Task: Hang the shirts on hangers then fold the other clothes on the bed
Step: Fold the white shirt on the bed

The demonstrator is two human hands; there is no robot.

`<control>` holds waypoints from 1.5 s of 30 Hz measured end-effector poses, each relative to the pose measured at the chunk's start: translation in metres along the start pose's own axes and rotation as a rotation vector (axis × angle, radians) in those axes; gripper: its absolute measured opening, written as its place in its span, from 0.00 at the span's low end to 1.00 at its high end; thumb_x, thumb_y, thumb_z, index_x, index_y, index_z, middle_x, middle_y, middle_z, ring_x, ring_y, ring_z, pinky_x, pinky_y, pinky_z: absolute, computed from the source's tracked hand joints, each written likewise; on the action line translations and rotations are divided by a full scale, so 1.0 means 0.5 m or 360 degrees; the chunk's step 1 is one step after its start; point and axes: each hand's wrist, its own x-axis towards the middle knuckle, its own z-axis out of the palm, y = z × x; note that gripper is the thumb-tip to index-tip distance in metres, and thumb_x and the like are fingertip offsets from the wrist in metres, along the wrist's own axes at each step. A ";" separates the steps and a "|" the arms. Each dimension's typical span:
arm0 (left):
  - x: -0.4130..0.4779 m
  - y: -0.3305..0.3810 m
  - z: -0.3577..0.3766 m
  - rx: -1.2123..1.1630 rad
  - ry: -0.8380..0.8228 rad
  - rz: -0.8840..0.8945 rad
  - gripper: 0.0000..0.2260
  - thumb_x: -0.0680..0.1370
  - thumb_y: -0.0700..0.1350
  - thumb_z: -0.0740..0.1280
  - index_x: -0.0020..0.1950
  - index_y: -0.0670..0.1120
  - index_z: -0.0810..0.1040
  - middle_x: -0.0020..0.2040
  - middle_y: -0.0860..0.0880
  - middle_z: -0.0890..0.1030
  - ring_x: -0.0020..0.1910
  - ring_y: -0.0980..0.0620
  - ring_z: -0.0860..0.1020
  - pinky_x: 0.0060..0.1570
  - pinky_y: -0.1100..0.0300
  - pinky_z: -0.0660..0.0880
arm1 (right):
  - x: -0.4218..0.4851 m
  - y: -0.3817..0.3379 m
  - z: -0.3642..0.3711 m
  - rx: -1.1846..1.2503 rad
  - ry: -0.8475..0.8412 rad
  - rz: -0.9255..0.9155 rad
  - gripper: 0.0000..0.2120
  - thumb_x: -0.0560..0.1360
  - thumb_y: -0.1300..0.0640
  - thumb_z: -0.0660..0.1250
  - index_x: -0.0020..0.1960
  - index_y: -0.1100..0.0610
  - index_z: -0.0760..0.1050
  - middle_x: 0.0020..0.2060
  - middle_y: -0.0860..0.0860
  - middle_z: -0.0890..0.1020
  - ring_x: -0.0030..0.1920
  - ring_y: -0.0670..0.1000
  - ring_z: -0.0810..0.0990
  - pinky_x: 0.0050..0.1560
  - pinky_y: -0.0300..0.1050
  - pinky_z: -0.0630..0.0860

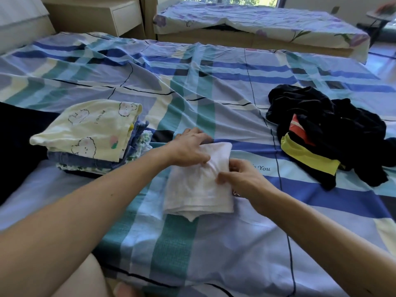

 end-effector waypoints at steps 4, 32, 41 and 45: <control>-0.040 0.002 -0.049 -0.1014 -0.0166 0.0049 0.31 0.69 0.48 0.70 0.74 0.54 0.70 0.67 0.49 0.77 0.63 0.50 0.77 0.58 0.59 0.76 | -0.030 -0.062 -0.052 -0.0056 -0.0285 -0.0294 0.20 0.69 0.69 0.63 0.57 0.55 0.82 0.47 0.56 0.85 0.46 0.54 0.84 0.46 0.46 0.80; -0.272 -0.374 -0.275 0.0062 0.0744 -0.0949 0.27 0.79 0.46 0.70 0.76 0.48 0.66 0.74 0.42 0.67 0.69 0.42 0.69 0.67 0.51 0.67 | 0.238 -0.287 0.341 -0.0640 0.0076 -0.0427 0.36 0.78 0.63 0.68 0.80 0.52 0.54 0.68 0.59 0.69 0.61 0.59 0.77 0.62 0.57 0.78; -0.253 -0.403 -0.217 0.0095 0.0104 -0.0376 0.31 0.81 0.64 0.49 0.82 0.53 0.46 0.82 0.52 0.45 0.78 0.61 0.40 0.73 0.66 0.36 | 0.231 -0.210 0.357 -0.1592 -0.0201 -0.1016 0.35 0.81 0.33 0.50 0.82 0.48 0.48 0.82 0.48 0.47 0.81 0.50 0.43 0.80 0.58 0.39; -0.263 -0.381 -0.244 0.0241 0.0228 -0.0435 0.47 0.69 0.80 0.39 0.82 0.54 0.51 0.82 0.53 0.53 0.79 0.59 0.49 0.80 0.50 0.46 | 0.225 -0.223 0.353 -0.1361 -0.0159 -0.1080 0.35 0.81 0.34 0.52 0.82 0.49 0.49 0.82 0.49 0.51 0.81 0.49 0.46 0.80 0.56 0.41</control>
